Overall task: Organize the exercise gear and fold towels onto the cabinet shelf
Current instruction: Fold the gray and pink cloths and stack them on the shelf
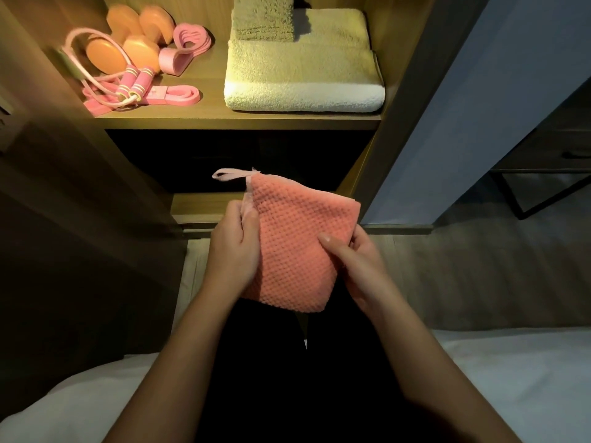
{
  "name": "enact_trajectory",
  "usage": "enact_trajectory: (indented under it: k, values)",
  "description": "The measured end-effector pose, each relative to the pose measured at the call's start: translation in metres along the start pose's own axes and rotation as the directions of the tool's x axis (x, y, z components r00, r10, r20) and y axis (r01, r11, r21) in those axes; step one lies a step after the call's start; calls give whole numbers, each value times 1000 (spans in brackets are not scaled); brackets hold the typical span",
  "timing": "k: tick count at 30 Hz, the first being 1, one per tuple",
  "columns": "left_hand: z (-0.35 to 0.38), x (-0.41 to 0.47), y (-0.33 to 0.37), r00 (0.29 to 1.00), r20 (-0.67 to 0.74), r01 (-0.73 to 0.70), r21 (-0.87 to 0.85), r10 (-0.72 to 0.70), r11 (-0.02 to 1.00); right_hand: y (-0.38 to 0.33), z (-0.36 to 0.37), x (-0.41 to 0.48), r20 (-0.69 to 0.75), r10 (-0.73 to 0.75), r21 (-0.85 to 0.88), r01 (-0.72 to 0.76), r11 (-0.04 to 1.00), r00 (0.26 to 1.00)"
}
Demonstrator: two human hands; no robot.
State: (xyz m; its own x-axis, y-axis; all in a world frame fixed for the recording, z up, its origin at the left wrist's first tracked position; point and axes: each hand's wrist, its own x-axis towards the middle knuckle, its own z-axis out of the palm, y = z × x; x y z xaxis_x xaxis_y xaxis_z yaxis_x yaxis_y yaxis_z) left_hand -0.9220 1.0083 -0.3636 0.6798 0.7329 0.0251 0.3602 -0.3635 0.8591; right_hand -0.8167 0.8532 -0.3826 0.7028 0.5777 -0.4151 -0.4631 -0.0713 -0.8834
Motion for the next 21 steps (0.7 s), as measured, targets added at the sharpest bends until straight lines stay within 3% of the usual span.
enact_trajectory:
  k: [4,8,11,18,21]
  values:
    - [-4,-3,-1,975,-153,-147,102,161,984,-5,-4,-8,61,-242,-228,250,941,968]
    - [-12,1,0,933,-201,-288,85,299,954,-18,-14,-14,229,-460,-540,505,673,858]
    - [-20,8,-2,906,-190,-375,54,378,925,-31,-17,-12,331,-422,-649,528,548,844]
    - [-32,20,-4,845,-232,-485,52,483,873,-51,-14,-5,500,-348,-653,609,451,793]
    - [-34,23,0,791,-224,-552,138,569,822,-52,-12,-1,614,-222,-655,646,392,757]
